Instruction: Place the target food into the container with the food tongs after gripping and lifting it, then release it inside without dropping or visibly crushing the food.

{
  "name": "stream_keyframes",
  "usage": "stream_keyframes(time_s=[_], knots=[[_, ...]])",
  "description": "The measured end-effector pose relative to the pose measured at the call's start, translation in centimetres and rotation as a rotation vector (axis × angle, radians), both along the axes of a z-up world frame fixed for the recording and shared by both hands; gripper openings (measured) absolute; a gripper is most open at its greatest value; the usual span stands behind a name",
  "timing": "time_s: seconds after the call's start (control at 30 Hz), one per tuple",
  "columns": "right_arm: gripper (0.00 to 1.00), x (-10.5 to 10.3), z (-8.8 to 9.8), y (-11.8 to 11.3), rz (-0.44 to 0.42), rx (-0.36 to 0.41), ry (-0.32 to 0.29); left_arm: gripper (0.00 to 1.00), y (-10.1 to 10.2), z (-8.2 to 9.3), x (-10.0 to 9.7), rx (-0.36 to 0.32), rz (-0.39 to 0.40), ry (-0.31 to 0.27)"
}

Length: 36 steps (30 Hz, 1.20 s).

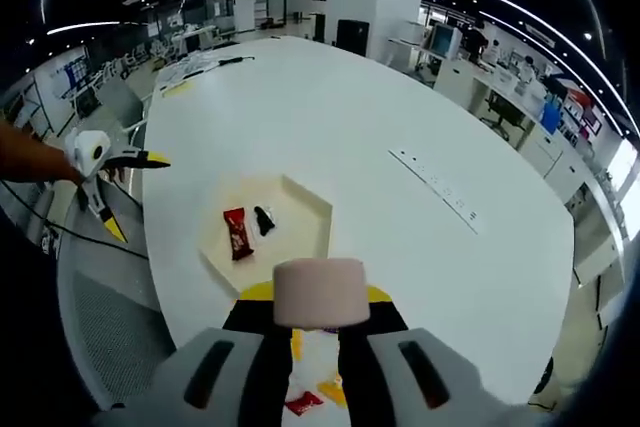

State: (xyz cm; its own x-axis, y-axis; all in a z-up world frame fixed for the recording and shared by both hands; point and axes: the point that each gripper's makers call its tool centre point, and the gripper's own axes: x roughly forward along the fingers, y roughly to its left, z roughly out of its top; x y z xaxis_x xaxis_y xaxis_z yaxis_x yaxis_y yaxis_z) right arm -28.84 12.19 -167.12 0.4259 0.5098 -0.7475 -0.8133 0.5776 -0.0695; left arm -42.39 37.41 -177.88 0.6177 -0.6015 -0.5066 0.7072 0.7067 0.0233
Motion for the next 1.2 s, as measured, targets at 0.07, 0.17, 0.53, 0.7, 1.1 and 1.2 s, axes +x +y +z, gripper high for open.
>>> stream_keyframes(time_s=[0.07,0.17,0.53,0.7,1.1,1.2], knots=[[0.16,0.2,0.0,0.5,0.003,0.003,-0.001,0.99,0.0,-0.2,0.0,0.003,-0.003,0.004],[0.16,0.4,0.2,1.5,0.013,0.008,0.000,0.99,0.0,-0.2,-0.1,0.005,-0.005,0.004],[0.16,1.5,0.8,4.9,0.056,0.015,-0.007,0.99,0.0,0.0,0.1,0.000,0.003,-0.003],[0.16,1.8,1.1,6.3,0.069,0.022,-0.008,0.99,0.1,-0.1,0.1,0.000,0.003,-0.002],[0.16,2.0,0.9,9.8,0.104,0.036,-0.008,0.99,0.0,0.1,0.0,-0.001,0.004,-0.006],[0.16,2.1,0.8,10.0,0.105,0.037,-0.005,0.99,0.0,0.2,0.0,-0.004,0.005,-0.007]])
